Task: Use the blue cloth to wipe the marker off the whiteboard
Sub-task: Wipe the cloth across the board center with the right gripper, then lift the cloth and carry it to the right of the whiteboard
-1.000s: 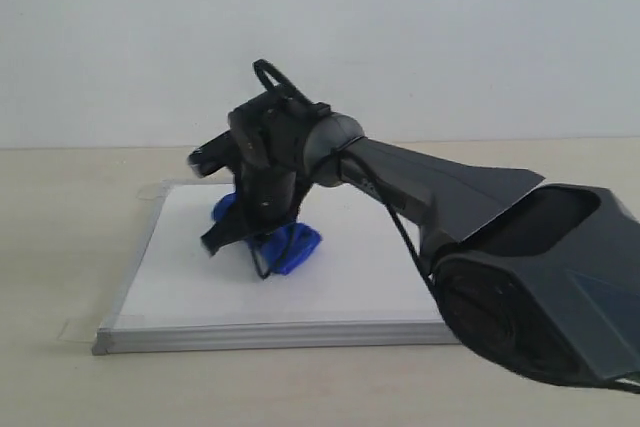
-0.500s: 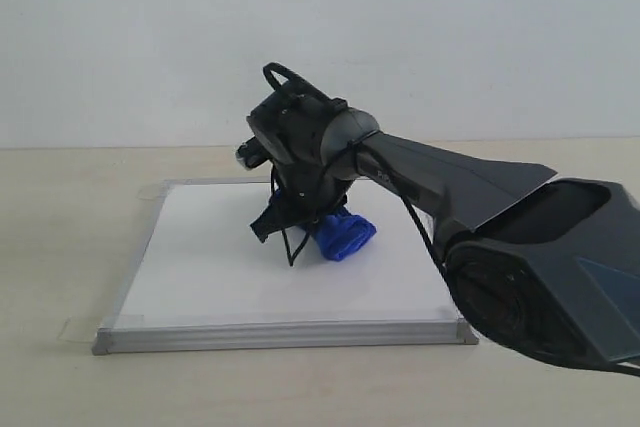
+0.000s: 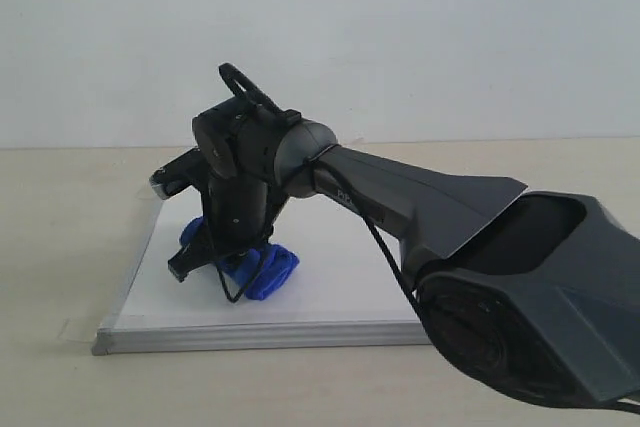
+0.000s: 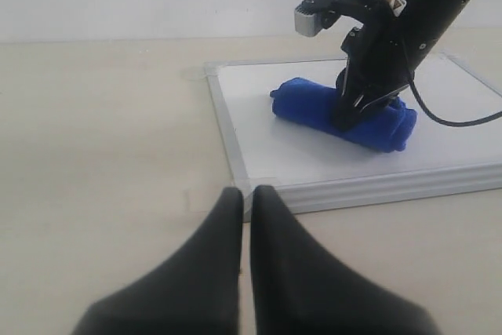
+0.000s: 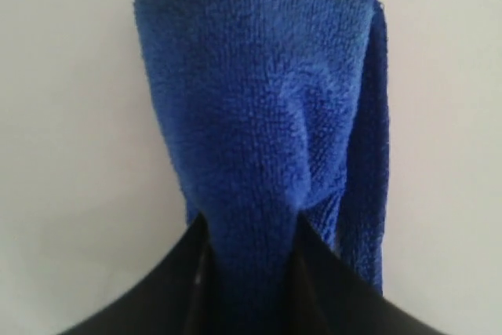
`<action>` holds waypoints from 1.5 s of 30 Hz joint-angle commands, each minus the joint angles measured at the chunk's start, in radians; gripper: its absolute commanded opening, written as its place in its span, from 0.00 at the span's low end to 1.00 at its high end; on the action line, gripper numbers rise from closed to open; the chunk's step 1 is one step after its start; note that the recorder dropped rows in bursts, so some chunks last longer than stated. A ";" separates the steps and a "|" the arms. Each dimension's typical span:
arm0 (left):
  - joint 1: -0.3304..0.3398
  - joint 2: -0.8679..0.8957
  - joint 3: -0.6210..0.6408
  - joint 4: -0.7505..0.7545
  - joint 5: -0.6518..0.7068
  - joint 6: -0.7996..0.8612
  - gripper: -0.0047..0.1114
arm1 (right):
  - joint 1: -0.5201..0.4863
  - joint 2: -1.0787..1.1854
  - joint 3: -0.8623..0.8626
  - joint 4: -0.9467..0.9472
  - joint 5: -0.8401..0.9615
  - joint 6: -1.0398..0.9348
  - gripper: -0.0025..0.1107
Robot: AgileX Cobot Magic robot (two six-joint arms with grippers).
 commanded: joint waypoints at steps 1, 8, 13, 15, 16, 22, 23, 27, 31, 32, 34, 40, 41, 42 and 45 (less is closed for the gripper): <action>0.000 -0.002 -0.002 -0.010 -0.006 0.001 0.07 | 0.022 0.012 0.015 0.140 0.104 -0.015 0.02; 0.000 -0.002 -0.002 -0.010 -0.006 0.001 0.07 | 0.022 -0.073 0.015 0.088 0.107 0.028 0.02; 0.000 -0.002 -0.002 -0.010 -0.006 0.001 0.07 | 0.022 -0.134 0.021 0.072 0.107 0.049 0.02; 0.000 -0.002 -0.002 -0.010 -0.006 0.001 0.07 | 0.022 -0.168 0.052 0.072 0.107 0.049 0.02; 0.000 -0.002 -0.002 -0.010 -0.006 0.001 0.07 | 0.022 -0.188 0.076 0.072 0.107 0.049 0.02; 0.000 -0.002 -0.002 -0.010 -0.006 0.001 0.07 | 0.022 -0.317 0.278 -0.024 0.107 0.090 0.02; 0.000 -0.002 -0.002 -0.010 -0.006 0.001 0.07 | 0.022 -0.346 0.324 -0.050 0.107 0.099 0.02; 0.000 -0.002 -0.002 -0.010 -0.006 0.001 0.07 | 0.011 -0.470 0.491 -0.084 0.027 0.101 0.02; 0.000 -0.002 -0.002 -0.010 -0.006 0.001 0.07 | -0.040 -0.599 0.654 -0.084 -0.025 0.141 0.02; 0.000 -0.002 -0.002 -0.010 -0.006 0.001 0.07 | -0.066 -0.631 0.693 -0.084 -0.033 0.150 0.02; 0.000 -0.002 -0.002 -0.010 -0.006 0.001 0.07 | -0.116 -0.686 0.761 -0.084 -0.061 0.173 0.02; 0.000 -0.002 -0.002 -0.010 -0.006 0.001 0.07 | -0.288 -0.783 0.955 -0.107 -0.199 0.287 0.02; 0.000 -0.002 -0.002 -0.010 -0.006 0.001 0.07 | -0.316 -0.783 0.976 -0.117 -0.217 0.308 0.02; 0.000 -0.002 -0.002 -0.010 -0.006 0.001 0.07 | -0.341 -0.781 0.992 -0.123 -0.232 0.327 0.02; 0.000 -0.002 -0.002 -0.010 -0.006 0.001 0.07 | -0.401 -0.761 1.036 -0.128 -0.311 0.376 0.02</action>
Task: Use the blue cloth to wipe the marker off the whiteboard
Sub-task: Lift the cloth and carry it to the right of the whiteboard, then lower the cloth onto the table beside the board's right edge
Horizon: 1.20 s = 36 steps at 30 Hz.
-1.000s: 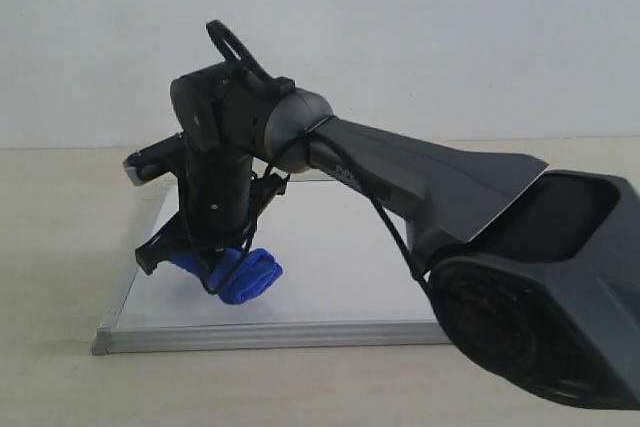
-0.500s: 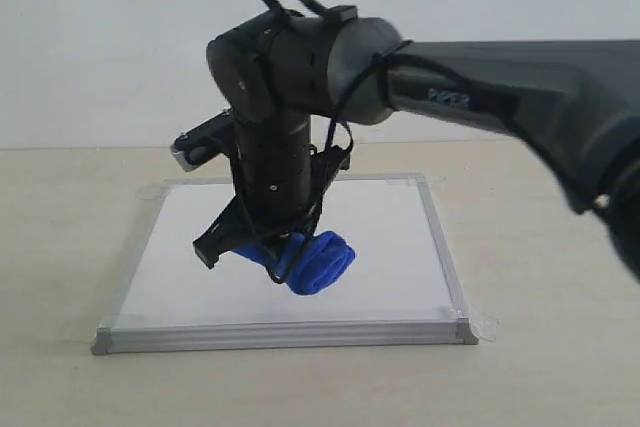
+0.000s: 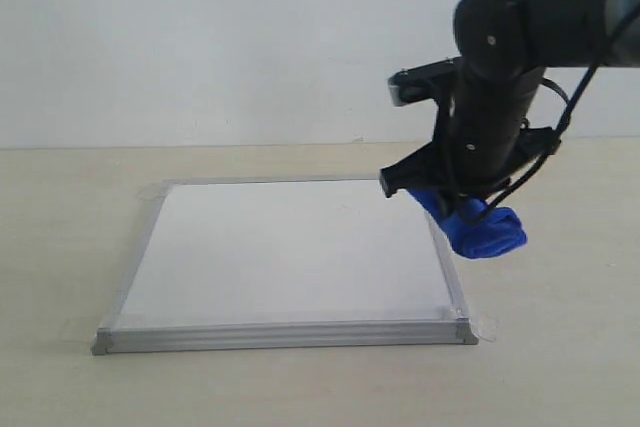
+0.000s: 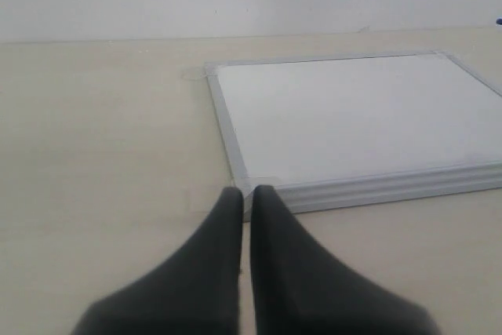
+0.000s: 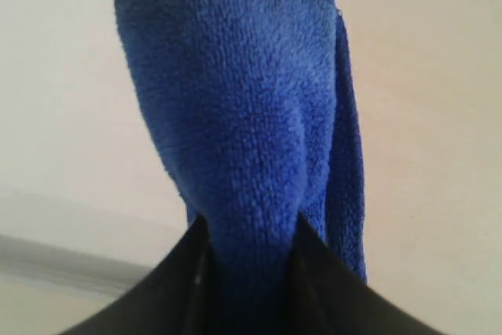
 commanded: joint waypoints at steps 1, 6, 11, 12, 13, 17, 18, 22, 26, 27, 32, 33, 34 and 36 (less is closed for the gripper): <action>0.000 -0.002 -0.002 -0.010 -0.006 0.001 0.07 | -0.081 0.014 0.058 -0.014 -0.115 0.079 0.02; 0.000 -0.002 -0.002 -0.010 -0.006 0.001 0.07 | -0.100 0.091 0.058 -0.026 -0.181 0.122 0.02; 0.000 -0.002 -0.002 -0.010 -0.006 0.001 0.07 | -0.100 0.156 0.058 -0.054 -0.220 0.163 0.02; 0.000 -0.002 -0.002 -0.010 -0.006 0.001 0.07 | -0.100 0.167 0.058 -0.093 -0.222 0.193 0.02; 0.000 -0.002 -0.002 -0.010 -0.006 0.001 0.07 | -0.100 0.174 0.058 -0.138 -0.217 0.234 0.02; 0.000 -0.002 -0.002 -0.010 -0.006 0.001 0.07 | -0.100 0.183 0.056 -0.259 -0.190 0.346 0.02; 0.000 -0.002 -0.002 -0.010 -0.006 0.001 0.07 | -0.100 0.183 0.056 -0.264 -0.190 0.348 0.02; 0.000 -0.002 -0.002 -0.010 -0.006 0.001 0.07 | -0.100 0.183 0.056 -0.265 -0.195 0.351 0.02; 0.000 -0.002 -0.002 -0.010 -0.006 0.001 0.07 | -0.100 0.185 0.056 -0.265 -0.199 0.356 0.02; 0.000 -0.002 -0.002 -0.010 -0.006 0.001 0.07 | -0.100 0.188 0.056 -0.265 -0.199 0.357 0.02; 0.000 -0.002 -0.002 -0.010 -0.006 0.001 0.07 | -0.100 0.210 0.056 -0.251 -0.214 0.357 0.02; 0.000 -0.002 -0.002 -0.010 -0.006 0.001 0.07 | -0.100 0.214 0.056 -0.251 -0.223 0.357 0.02; 0.000 -0.002 -0.002 -0.010 -0.006 0.001 0.07 | -0.100 0.222 0.056 -0.251 -0.228 0.358 0.02; 0.000 -0.002 -0.002 -0.010 -0.006 0.001 0.07 | -0.100 0.232 0.056 -0.249 -0.241 0.363 0.02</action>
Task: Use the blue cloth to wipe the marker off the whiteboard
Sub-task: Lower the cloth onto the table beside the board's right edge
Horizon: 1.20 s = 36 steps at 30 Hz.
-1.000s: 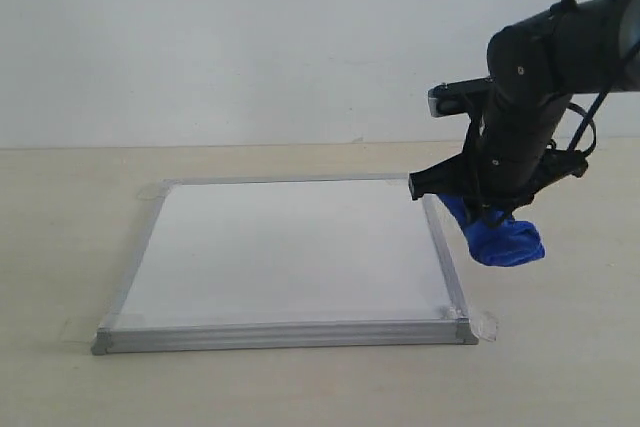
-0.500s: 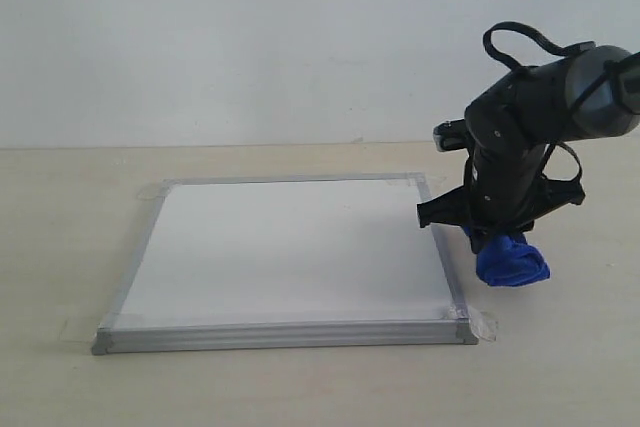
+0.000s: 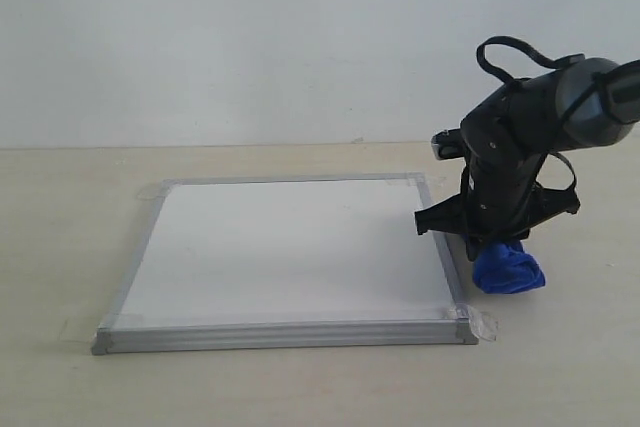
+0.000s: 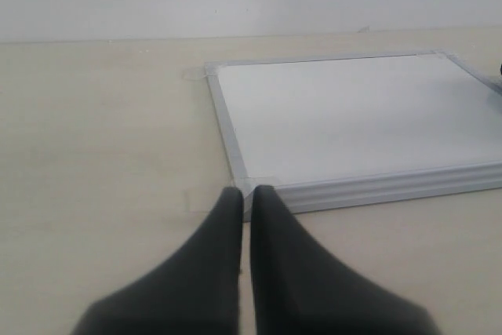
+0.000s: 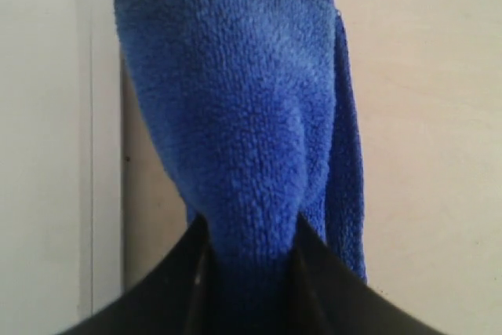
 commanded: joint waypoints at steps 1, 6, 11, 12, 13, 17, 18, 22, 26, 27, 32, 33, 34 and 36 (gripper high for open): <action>0.000 -0.002 -0.002 -0.010 -0.006 0.001 0.07 | -0.005 0.017 0.001 0.003 -0.033 0.010 0.02; 0.000 -0.002 -0.002 -0.010 -0.006 0.001 0.07 | -0.005 0.017 0.001 0.003 -0.055 0.017 0.02; 0.000 -0.002 -0.002 -0.010 -0.006 0.001 0.07 | -0.005 0.017 0.001 0.016 -0.057 0.019 0.02; 0.000 -0.002 -0.002 -0.010 -0.006 0.001 0.07 | -0.005 0.017 0.001 0.019 -0.057 0.019 0.02; 0.000 -0.002 -0.002 -0.010 -0.006 0.001 0.07 | -0.005 0.017 0.001 0.020 -0.057 0.019 0.02; 0.000 -0.002 -0.002 -0.010 -0.006 0.001 0.07 | -0.005 0.017 0.001 0.021 -0.058 0.017 0.17; 0.000 -0.002 -0.002 -0.010 -0.006 0.001 0.07 | -0.005 0.017 0.001 0.021 -0.067 0.010 0.23; 0.000 -0.002 -0.002 -0.010 -0.006 0.001 0.07 | -0.003 0.017 0.001 0.021 -0.080 -0.011 0.35; 0.000 -0.002 -0.002 -0.010 -0.006 0.001 0.07 | -0.003 0.017 0.001 0.021 -0.067 -0.018 0.41; 0.000 -0.002 -0.002 -0.010 -0.006 0.001 0.07 | -0.003 0.017 0.001 0.021 -0.065 -0.018 0.43; 0.000 -0.002 -0.002 -0.010 -0.006 0.001 0.07 | -0.003 0.017 0.001 0.021 -0.067 -0.018 0.60; 0.000 -0.002 -0.002 -0.010 -0.006 0.001 0.07 | -0.003 0.017 0.001 0.021 -0.071 -0.016 0.62; 0.000 -0.002 -0.002 -0.010 -0.006 0.001 0.07 | -0.003 0.017 0.001 0.021 -0.078 -0.012 0.63; 0.000 -0.002 -0.002 -0.010 -0.006 0.001 0.07 | -0.003 0.013 0.001 0.021 -0.085 -0.007 0.63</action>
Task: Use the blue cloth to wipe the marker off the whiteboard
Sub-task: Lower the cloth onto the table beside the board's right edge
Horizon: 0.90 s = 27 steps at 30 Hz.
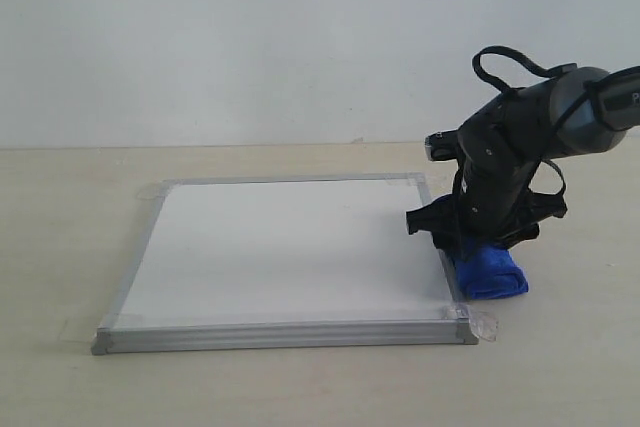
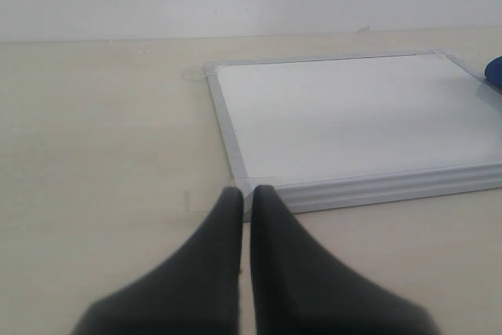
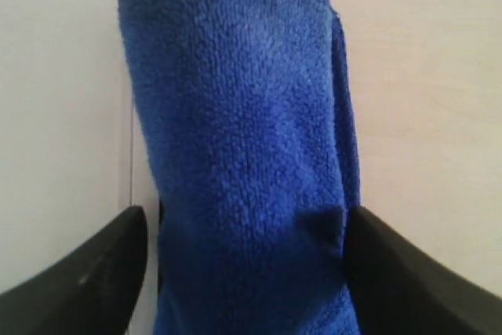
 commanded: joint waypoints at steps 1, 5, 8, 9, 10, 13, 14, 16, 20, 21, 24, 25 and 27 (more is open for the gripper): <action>0.000 -0.002 -0.002 -0.010 -0.006 0.001 0.07 | -0.003 -0.016 0.001 -0.003 -0.017 -0.001 0.63; 0.000 -0.002 -0.002 -0.010 -0.006 0.001 0.07 | -0.003 -0.071 0.001 -0.005 -0.007 -0.007 0.63; 0.000 -0.002 -0.002 -0.010 -0.006 0.001 0.07 | -0.003 -0.121 0.001 -0.030 0.001 -0.012 0.59; 0.000 -0.002 -0.002 -0.010 -0.006 0.001 0.07 | -0.003 -0.132 0.001 -0.033 0.001 -0.012 0.54; 0.000 -0.002 -0.002 -0.010 -0.006 0.001 0.07 | -0.003 -0.138 0.001 -0.037 0.001 -0.012 0.47; 0.000 -0.002 -0.002 -0.010 -0.006 0.001 0.07 | -0.003 -0.135 0.005 -0.041 -0.002 -0.014 0.20; 0.000 -0.002 -0.002 -0.010 -0.006 0.001 0.07 | -0.003 -0.127 0.008 -0.041 -0.006 -0.019 0.11; 0.000 -0.002 -0.002 -0.010 -0.006 0.001 0.07 | -0.003 -0.107 0.017 -0.041 -0.017 -0.021 0.03; 0.000 -0.002 -0.002 -0.010 -0.006 0.001 0.07 | -0.003 -0.054 0.017 -0.045 -0.032 -0.021 0.02; 0.000 -0.002 -0.002 -0.010 -0.006 0.001 0.07 | -0.003 -0.042 0.017 -0.045 -0.039 -0.021 0.02; 0.000 -0.002 -0.002 -0.010 -0.006 0.001 0.07 | -0.003 -0.014 0.017 -0.045 -0.046 -0.021 0.02; 0.000 -0.002 -0.002 -0.010 -0.006 0.001 0.07 | -0.003 -0.006 0.017 -0.045 -0.044 -0.021 0.02; 0.000 -0.002 -0.002 -0.010 -0.006 0.001 0.07 | -0.003 0.017 0.017 -0.045 -0.050 -0.021 0.02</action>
